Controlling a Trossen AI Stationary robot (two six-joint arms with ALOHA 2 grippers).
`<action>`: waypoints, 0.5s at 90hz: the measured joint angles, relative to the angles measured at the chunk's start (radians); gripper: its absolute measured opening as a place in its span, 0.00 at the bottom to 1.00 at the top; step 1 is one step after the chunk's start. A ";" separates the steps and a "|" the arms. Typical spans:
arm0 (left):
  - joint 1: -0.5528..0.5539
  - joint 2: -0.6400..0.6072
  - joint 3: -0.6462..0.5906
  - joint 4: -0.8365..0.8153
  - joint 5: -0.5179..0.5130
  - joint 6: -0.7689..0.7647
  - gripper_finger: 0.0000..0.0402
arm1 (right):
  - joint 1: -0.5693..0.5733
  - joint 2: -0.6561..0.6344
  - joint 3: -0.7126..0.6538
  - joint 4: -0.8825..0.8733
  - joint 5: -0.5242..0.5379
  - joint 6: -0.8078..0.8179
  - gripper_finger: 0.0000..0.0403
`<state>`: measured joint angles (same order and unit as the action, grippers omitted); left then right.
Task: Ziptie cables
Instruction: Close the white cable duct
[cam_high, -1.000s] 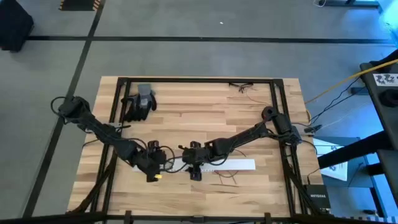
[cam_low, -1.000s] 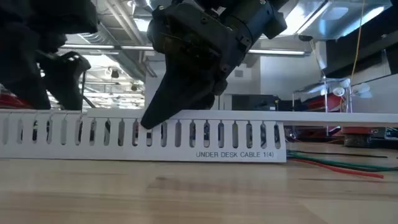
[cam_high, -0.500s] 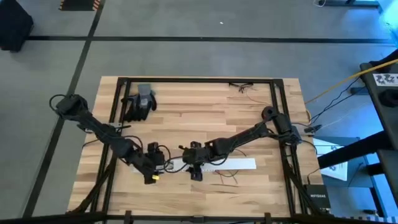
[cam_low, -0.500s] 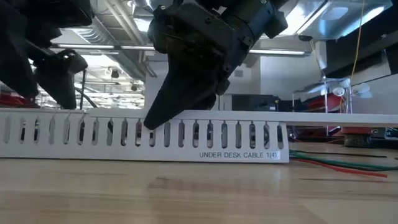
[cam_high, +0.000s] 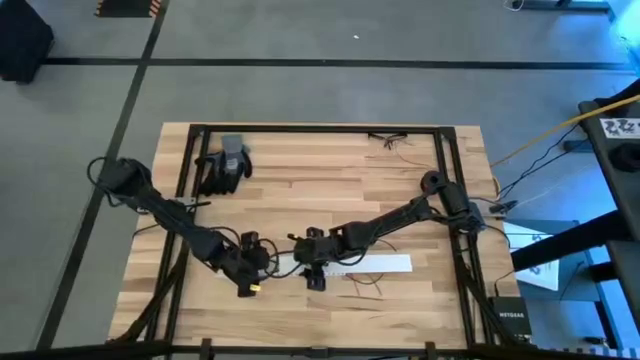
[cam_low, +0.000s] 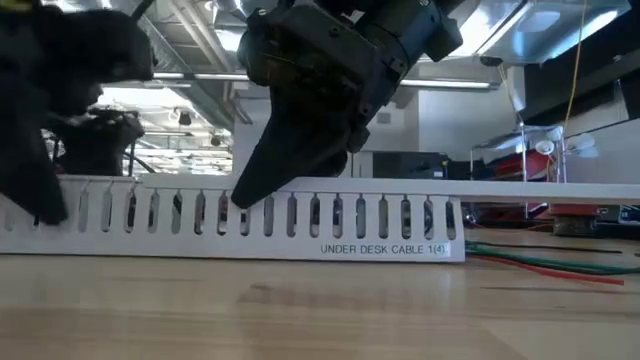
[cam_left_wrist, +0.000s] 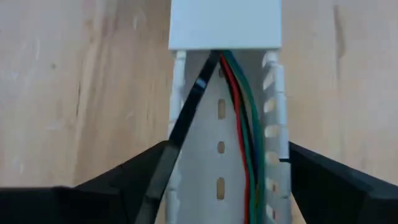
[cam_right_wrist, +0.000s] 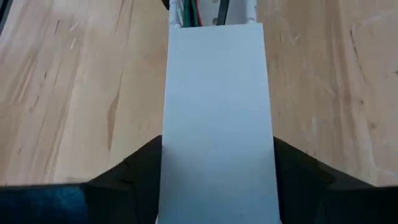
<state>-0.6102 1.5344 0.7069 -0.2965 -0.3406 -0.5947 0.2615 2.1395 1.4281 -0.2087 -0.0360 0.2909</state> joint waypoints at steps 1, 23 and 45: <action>0.000 0.004 0.000 0.000 0.000 0.000 0.70 | 0.000 0.000 0.000 0.000 0.000 0.000 0.57; 0.001 0.027 -0.004 0.116 -0.024 0.031 0.52 | 0.002 -0.002 -0.003 0.003 -0.010 -0.002 0.57; 0.026 0.120 -0.003 0.242 -0.035 0.062 0.46 | 0.004 -0.001 -0.008 0.028 -0.032 0.015 0.57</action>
<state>-0.5840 1.6543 0.7044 -0.0547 -0.3759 -0.5326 0.2652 2.1384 1.4200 -0.1803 -0.0681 0.3058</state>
